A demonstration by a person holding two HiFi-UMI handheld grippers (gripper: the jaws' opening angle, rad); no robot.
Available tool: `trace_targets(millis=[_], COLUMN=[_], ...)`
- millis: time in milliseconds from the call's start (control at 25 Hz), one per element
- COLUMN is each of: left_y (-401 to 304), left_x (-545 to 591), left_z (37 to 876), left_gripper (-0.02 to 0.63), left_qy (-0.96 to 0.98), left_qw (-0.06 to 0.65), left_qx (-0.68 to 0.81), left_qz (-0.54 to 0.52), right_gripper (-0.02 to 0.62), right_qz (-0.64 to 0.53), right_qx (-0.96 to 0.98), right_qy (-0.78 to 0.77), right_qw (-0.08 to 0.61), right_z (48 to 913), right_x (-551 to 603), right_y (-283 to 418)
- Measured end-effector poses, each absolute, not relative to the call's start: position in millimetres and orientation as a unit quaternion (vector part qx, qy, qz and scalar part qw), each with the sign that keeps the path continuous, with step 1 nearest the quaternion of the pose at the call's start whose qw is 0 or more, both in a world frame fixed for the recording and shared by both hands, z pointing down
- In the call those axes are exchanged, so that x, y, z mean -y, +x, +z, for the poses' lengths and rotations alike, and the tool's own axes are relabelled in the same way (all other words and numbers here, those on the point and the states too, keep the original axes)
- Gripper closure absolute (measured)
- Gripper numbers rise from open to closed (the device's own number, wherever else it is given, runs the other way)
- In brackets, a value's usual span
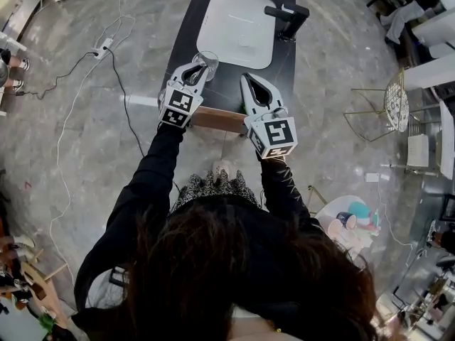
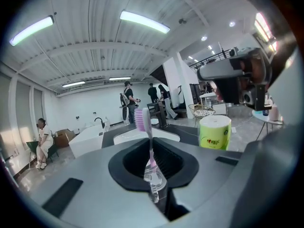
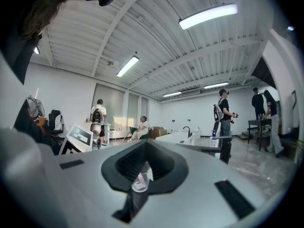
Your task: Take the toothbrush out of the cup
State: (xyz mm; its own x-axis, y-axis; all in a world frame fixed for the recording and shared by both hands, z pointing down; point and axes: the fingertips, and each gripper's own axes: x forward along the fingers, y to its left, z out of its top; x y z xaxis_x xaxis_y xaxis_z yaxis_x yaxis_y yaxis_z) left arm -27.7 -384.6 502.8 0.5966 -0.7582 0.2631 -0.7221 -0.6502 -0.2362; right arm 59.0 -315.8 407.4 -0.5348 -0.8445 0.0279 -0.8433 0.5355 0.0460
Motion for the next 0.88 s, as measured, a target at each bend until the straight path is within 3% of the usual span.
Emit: trace_targets(millis=[400, 880], left_y=[-40, -63], left_x=[370, 332], left_z=[446, 323], left_gripper=[0.578, 0.579], left_qy=[-0.902, -0.918], left_qw=[0.054, 0.061], left_qx=[-0.405, -0.384], left_qz=[-0.142, -0.074], right_gripper=[0.591, 0.591], right_qz=[-0.019, -0.041], right_qx=[0.887, 0.904], right_qy=[0.462, 0.426], right_qw=[0.024, 0.009], right_z=[407, 388], right_x=[317, 322], right_y=[45, 15])
